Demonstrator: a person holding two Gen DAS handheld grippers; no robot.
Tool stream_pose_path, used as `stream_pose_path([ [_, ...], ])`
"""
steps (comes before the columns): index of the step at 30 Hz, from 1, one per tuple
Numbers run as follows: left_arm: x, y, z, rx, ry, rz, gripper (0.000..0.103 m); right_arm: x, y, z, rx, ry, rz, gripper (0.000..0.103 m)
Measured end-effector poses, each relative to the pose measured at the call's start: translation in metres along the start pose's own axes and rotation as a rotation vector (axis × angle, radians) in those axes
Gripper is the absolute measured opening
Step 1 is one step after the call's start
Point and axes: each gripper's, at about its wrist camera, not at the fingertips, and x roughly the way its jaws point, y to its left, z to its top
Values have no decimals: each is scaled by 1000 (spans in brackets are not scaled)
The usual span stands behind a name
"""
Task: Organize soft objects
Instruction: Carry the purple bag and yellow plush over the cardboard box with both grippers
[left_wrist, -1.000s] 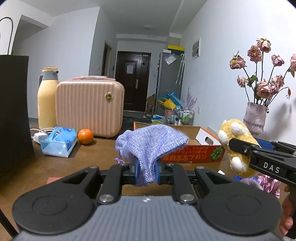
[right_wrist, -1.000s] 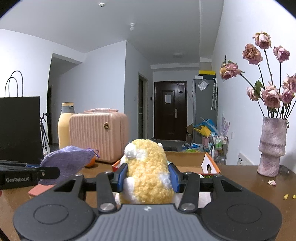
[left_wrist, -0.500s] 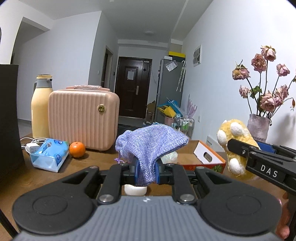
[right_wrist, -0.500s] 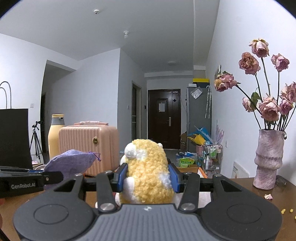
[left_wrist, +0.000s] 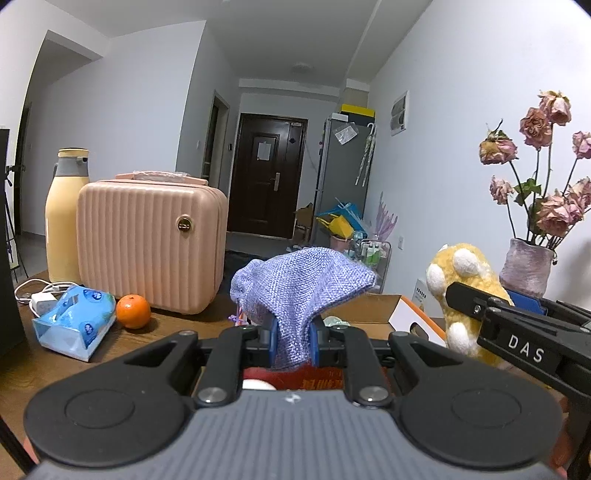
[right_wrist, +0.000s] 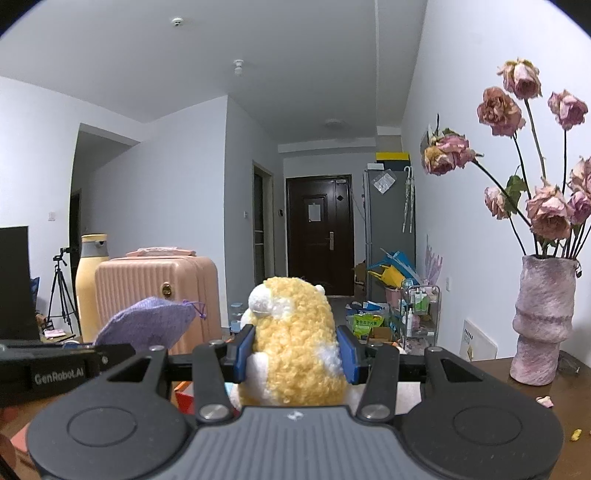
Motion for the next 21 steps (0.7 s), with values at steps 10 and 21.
stream_pose_path([
  [10, 47, -6, 6, -25, 15, 13, 17, 43, -11, 7, 18, 19, -33, 46],
  [21, 96, -15, 16, -44, 23, 28, 17, 90, -17, 16, 21, 52, -56, 46],
])
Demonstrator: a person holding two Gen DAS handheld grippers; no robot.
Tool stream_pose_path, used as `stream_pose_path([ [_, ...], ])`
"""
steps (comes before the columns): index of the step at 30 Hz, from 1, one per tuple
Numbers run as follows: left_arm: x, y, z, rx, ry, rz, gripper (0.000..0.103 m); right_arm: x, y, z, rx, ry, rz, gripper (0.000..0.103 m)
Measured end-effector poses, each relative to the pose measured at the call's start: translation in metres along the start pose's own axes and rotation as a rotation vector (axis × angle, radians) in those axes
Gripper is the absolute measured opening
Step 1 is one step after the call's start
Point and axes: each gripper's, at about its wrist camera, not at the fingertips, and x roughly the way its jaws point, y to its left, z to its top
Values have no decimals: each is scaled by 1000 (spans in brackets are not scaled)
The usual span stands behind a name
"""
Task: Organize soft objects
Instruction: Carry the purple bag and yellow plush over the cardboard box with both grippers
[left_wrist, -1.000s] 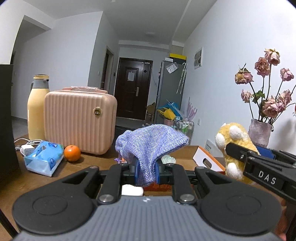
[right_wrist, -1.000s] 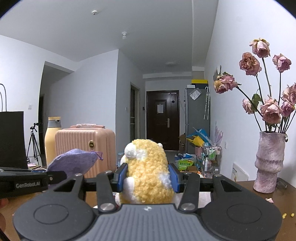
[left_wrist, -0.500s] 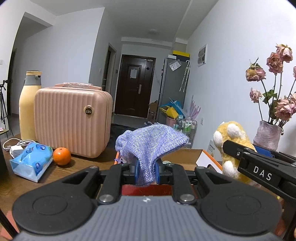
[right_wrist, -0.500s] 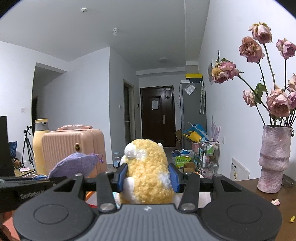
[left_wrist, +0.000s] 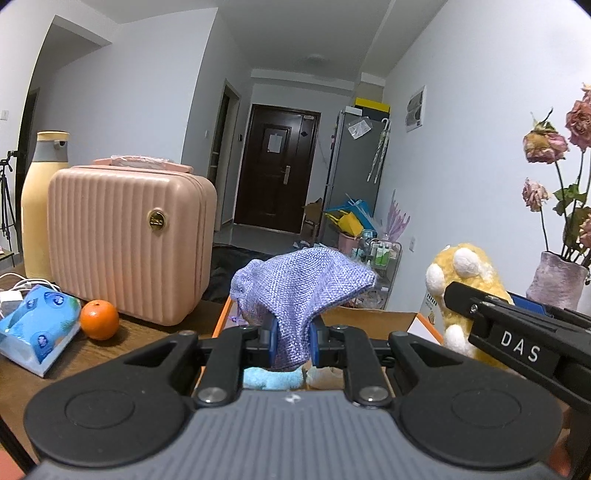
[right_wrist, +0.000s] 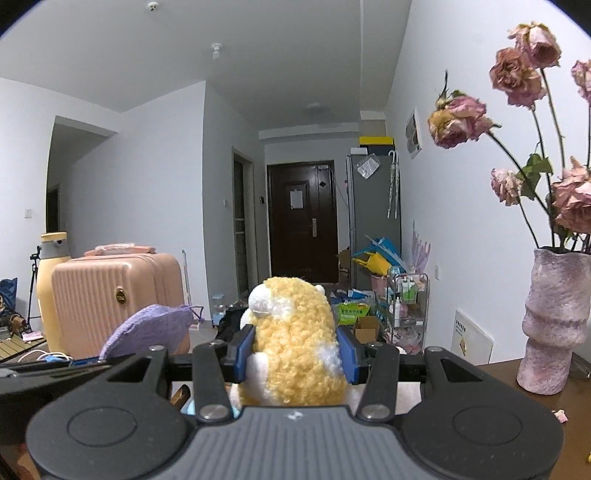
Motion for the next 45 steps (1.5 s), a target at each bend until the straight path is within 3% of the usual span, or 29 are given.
stream_pose_path([
  [12, 44, 1, 6, -45, 35, 38, 17, 49, 5, 9, -27, 61, -22, 46],
  [24, 81, 4, 5, -48, 76, 85, 17, 101, -5, -6, 11, 203, -51, 46],
  [37, 99, 3, -4, -9, 103, 119, 17, 110, -10, -25, 24, 164, -61, 46],
  [45, 106, 2, -12, 18, 115, 141, 17, 121, -8, -39, 7, 190, -75, 46],
])
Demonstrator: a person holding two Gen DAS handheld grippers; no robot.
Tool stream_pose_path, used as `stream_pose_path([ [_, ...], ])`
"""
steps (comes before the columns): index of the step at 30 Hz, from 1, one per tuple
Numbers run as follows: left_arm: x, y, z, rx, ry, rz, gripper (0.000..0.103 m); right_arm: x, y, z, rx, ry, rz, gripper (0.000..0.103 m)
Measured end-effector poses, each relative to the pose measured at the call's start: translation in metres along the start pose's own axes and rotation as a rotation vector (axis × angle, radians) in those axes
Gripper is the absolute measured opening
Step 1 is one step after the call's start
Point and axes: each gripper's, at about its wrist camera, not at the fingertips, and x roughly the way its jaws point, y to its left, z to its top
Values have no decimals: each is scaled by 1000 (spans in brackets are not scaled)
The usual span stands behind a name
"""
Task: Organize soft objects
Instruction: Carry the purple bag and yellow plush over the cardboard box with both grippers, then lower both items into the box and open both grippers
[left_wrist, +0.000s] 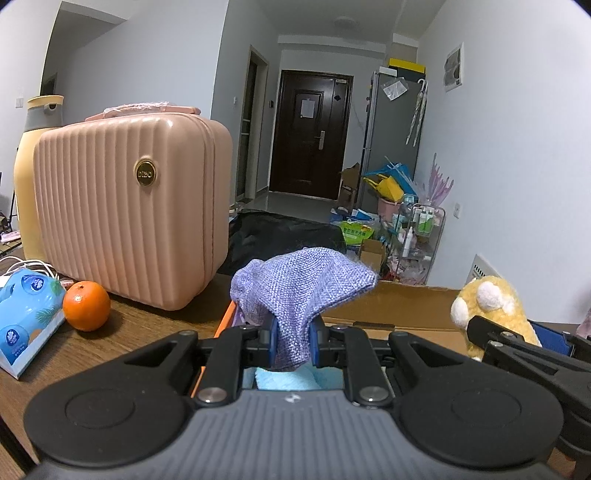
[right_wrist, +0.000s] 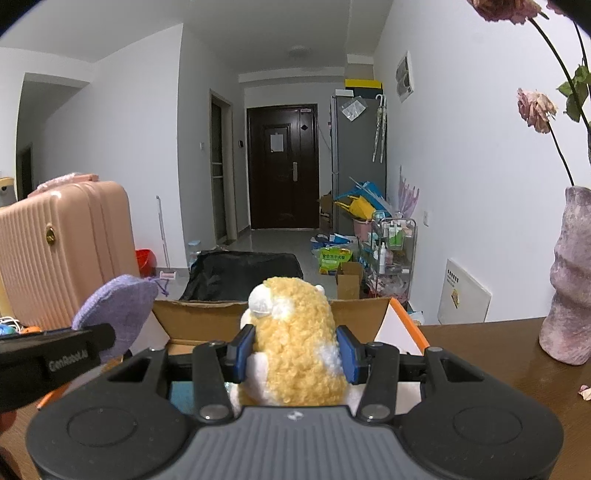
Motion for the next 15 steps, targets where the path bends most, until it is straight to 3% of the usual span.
stream_pose_path([
  [15, 5, -1, -5, 17, 9, 17, 18, 12, -6, -3, 56, 46, 4, 48],
])
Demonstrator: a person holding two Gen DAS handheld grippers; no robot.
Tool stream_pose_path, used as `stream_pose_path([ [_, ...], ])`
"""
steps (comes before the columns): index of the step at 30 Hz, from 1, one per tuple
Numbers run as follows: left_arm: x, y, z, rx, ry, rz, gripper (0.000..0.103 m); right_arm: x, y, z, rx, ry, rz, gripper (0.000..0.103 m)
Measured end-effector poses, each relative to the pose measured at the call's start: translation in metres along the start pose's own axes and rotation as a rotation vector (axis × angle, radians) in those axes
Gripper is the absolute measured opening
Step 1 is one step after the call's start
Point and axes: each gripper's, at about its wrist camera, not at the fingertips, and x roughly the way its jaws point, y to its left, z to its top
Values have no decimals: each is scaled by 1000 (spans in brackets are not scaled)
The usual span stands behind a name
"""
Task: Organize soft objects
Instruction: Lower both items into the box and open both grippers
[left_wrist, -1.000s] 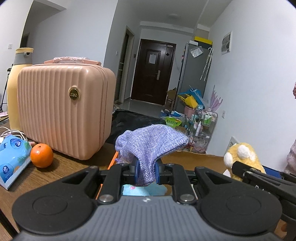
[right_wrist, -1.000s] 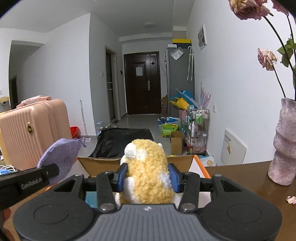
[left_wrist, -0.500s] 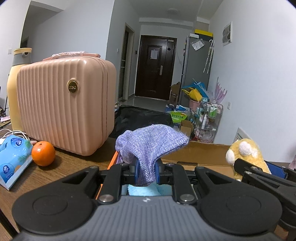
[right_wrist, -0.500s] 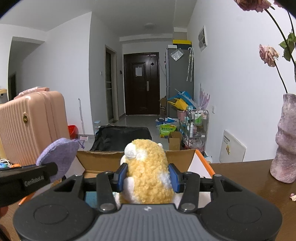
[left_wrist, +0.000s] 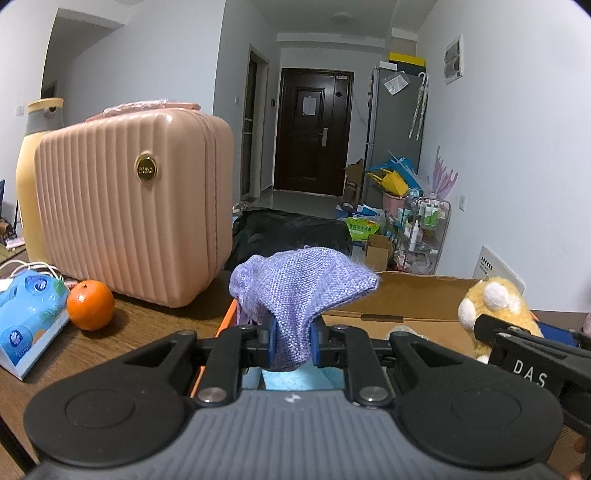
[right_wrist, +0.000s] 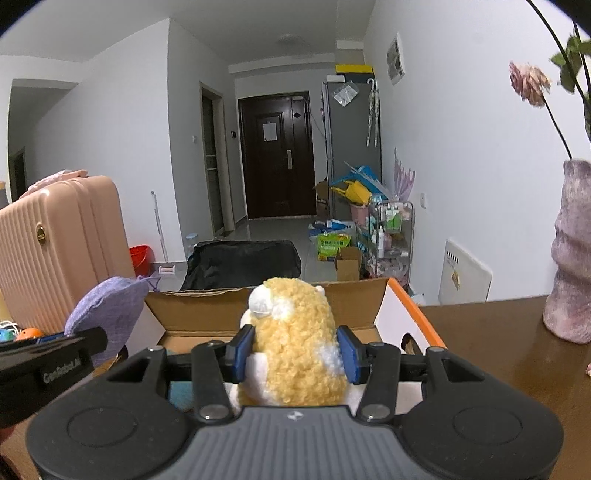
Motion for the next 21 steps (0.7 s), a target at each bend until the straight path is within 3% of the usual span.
stream_pose_path([
  [4, 1, 4, 0, -21, 11, 11, 31, 0, -8, 0, 43, 4, -9, 49],
  [6, 2, 6, 1, -32, 13, 23, 40, -1, -12, -1, 52, 1, -14, 54],
  [8, 2, 11, 1, -55, 13, 39, 61, -1, -13, -2, 58, 1, -17, 61],
  [9, 2, 12, 1, -61, 7, 62, 66, -1, -14, -2, 59, -2, -21, 68],
  [11, 1, 15, 1, -70, -7, 92, 89, -2, -14, -2, 61, -9, -34, 83],
  [13, -1, 18, 2, -84, -20, 113, 101, -4, -16, -2, 72, -22, -45, 91],
  [16, -2, 20, 3, -88, -42, 137, 103, -4, -21, -2, 103, -22, -51, 102],
  [21, 0, 23, 5, -100, -29, 133, 103, 1, -31, -3, 151, 0, -42, 103],
])
